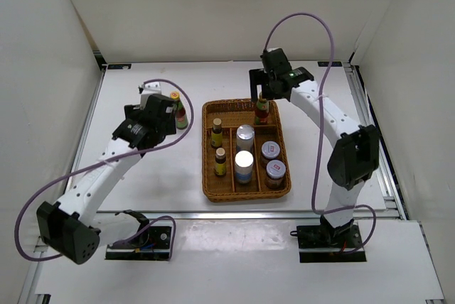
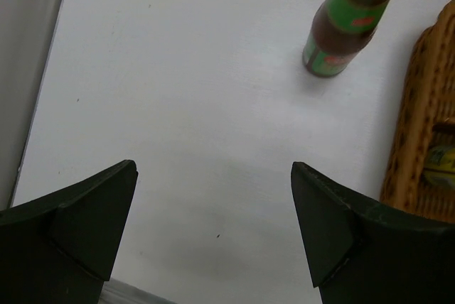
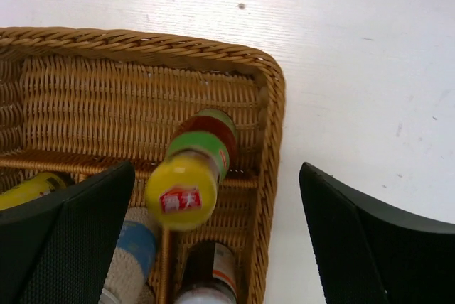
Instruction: Organize the condiment bottles
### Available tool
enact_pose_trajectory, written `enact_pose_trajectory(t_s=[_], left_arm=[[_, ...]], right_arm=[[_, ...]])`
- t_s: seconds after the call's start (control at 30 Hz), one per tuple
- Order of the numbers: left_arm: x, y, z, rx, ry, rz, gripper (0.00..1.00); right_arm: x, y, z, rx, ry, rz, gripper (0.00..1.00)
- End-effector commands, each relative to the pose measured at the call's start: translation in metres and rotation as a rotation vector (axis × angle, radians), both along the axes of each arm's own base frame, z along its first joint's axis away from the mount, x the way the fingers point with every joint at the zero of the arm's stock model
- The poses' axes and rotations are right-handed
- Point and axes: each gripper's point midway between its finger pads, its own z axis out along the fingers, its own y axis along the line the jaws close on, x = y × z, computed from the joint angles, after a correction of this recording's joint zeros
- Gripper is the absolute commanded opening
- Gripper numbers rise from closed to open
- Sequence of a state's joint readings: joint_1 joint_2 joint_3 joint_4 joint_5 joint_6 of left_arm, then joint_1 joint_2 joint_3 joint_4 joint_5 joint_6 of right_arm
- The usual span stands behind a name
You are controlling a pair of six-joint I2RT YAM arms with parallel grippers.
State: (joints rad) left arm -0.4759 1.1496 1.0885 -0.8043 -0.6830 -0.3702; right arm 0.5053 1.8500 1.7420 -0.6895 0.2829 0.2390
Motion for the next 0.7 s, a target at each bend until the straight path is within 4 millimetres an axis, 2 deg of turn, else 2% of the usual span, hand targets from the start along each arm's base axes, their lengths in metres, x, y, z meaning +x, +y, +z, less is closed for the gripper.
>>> enact_pose_trajectory(t_s=[0.0,0.03,0.07,0.1,0.13,0.17,0.2,0.27,0.3,0.33,0.53,0.67], left_arm=[[0.035,-0.022,0.028,-0.082,-0.052,-0.041,1.00],[0.044,-0.021,0.030,-0.089,-0.045,-0.038,1.00],[0.056,-0.025,0.044,-0.119,-0.068,-0.043,1.00],[0.069,-0.029,0.030,-0.153,-0.016,-0.059,1.00],[0.075,-0.037,0.028,-0.172,-0.002,-0.082,1.00],[0.085,-0.034,0.029,-0.188,-0.005,-0.072,1.00],[0.094,-0.042,0.033,-0.227,-0.013,-0.101,1.00],[0.114,-0.045,0.024,-0.260,-0.011,-0.109,1.00],[0.119,-0.054,0.023,-0.287,-0.006,-0.140,0.98],[0.124,-0.052,0.009,-0.286,0.024,-0.120,0.98],[0.138,-0.059,-0.029,-0.319,0.040,-0.133,0.98],[0.147,-0.061,-0.028,-0.327,0.008,-0.138,1.00]], right_arm=[[-0.007,-0.019,0.069,0.040,-0.161,-0.074,1.00],[-0.011,-0.023,0.076,0.042,-0.168,-0.092,1.00],[-0.018,-0.034,0.084,0.020,-0.173,-0.126,1.00],[-0.029,-0.042,0.100,0.035,-0.197,-0.140,1.00],[-0.037,-0.046,0.105,0.042,-0.209,-0.141,1.00],[-0.044,-0.050,0.110,0.049,-0.219,-0.141,1.00],[-0.058,-0.056,0.127,0.079,-0.255,-0.136,1.00],[-0.073,-0.065,0.126,0.078,-0.252,-0.136,1.00],[-0.083,-0.069,0.139,0.106,-0.285,-0.143,1.00],[-0.090,-0.073,0.139,0.103,-0.280,-0.143,1.00],[-0.114,-0.090,0.158,0.114,-0.327,-0.128,1.00],[-0.122,-0.096,0.162,0.088,-0.349,-0.101,1.00]])
